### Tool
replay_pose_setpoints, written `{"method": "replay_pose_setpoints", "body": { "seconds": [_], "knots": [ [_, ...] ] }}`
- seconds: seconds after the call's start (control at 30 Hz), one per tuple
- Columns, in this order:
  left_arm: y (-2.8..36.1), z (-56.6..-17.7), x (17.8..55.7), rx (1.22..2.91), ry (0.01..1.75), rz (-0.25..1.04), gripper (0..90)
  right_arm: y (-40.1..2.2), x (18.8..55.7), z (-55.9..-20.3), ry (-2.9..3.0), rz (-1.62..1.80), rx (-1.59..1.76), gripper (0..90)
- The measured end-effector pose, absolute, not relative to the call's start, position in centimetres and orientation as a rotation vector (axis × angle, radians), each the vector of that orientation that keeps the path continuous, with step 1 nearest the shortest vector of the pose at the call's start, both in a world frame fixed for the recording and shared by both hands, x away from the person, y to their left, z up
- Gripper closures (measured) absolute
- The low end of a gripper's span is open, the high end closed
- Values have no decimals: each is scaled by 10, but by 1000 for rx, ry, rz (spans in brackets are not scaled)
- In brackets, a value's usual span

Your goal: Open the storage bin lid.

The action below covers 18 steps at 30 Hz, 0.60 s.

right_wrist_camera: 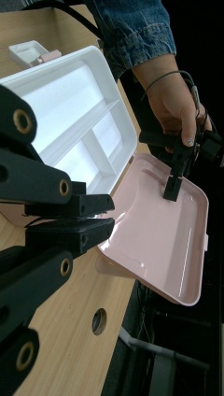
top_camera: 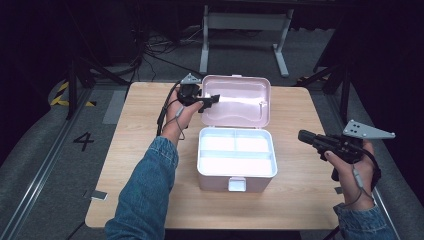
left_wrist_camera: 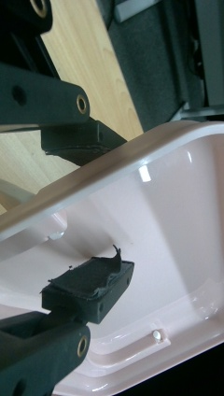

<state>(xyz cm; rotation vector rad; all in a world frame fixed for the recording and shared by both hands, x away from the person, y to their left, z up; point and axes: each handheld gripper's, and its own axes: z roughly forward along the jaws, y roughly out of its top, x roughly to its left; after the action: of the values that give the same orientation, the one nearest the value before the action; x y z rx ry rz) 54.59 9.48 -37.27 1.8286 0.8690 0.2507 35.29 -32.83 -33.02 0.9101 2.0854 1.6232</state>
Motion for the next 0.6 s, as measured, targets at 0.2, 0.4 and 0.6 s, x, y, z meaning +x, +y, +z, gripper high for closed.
{"method": "replay_pose_setpoints", "body": {
  "seconds": [0.2, 0.4, 0.6],
  "knots": [
    [94, -381, 552, 1841, 906, 210, 411, -329, 355, -333, 2094, 1615, 916, 870],
    [94, -389, 556, 1835, 978, 141, 390, -330, 357, -334, 2093, 1616, 929, 867],
    [94, -391, 557, 1851, 1029, 154, 353, -330, 357, -334, 2093, 1620, 933, 860]
  ]
}}
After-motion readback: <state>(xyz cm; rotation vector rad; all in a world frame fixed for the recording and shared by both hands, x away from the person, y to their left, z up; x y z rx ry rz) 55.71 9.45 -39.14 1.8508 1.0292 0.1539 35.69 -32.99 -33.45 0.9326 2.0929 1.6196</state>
